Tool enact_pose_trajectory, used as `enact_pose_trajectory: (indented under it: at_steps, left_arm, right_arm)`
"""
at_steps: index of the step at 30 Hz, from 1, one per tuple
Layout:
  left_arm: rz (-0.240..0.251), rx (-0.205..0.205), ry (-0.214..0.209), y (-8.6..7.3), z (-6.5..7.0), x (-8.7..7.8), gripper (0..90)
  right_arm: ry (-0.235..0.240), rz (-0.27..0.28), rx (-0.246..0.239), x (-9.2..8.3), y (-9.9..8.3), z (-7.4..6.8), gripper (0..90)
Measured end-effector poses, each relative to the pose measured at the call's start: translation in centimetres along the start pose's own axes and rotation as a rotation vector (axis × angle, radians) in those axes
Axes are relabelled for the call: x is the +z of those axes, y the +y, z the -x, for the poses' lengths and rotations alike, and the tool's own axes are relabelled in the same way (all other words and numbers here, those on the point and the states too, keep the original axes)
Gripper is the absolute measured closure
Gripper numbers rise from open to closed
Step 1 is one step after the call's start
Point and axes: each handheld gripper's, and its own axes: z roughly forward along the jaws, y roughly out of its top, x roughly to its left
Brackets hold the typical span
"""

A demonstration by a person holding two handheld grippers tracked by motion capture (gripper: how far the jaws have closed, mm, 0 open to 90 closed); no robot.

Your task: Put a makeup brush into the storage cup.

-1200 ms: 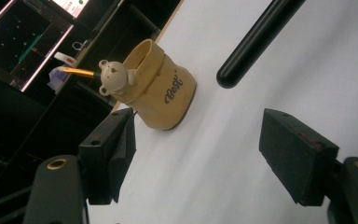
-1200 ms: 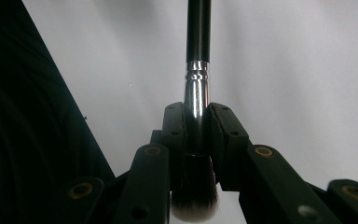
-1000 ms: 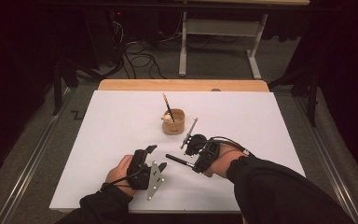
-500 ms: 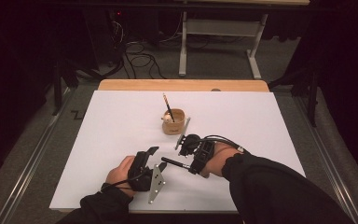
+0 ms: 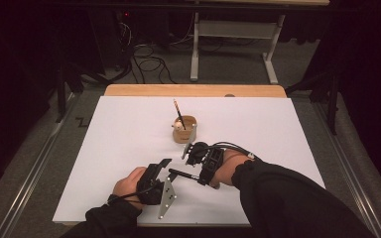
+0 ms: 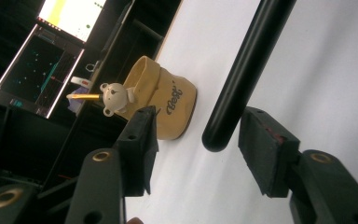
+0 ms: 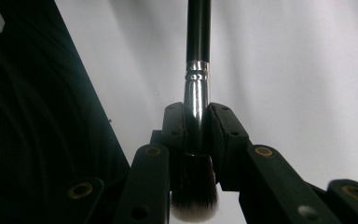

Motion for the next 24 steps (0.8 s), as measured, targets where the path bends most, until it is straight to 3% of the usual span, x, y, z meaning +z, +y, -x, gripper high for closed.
enact_pose_trajectory:
  at_steps: [24]
  left_arm:
    - [0.007, 0.055, -0.033, 0.1, 0.4, -0.1, 66.1]
  right_arm:
    - [0.011, -0.027, -0.021, 0.2, 1.2, -0.3, 78.5]
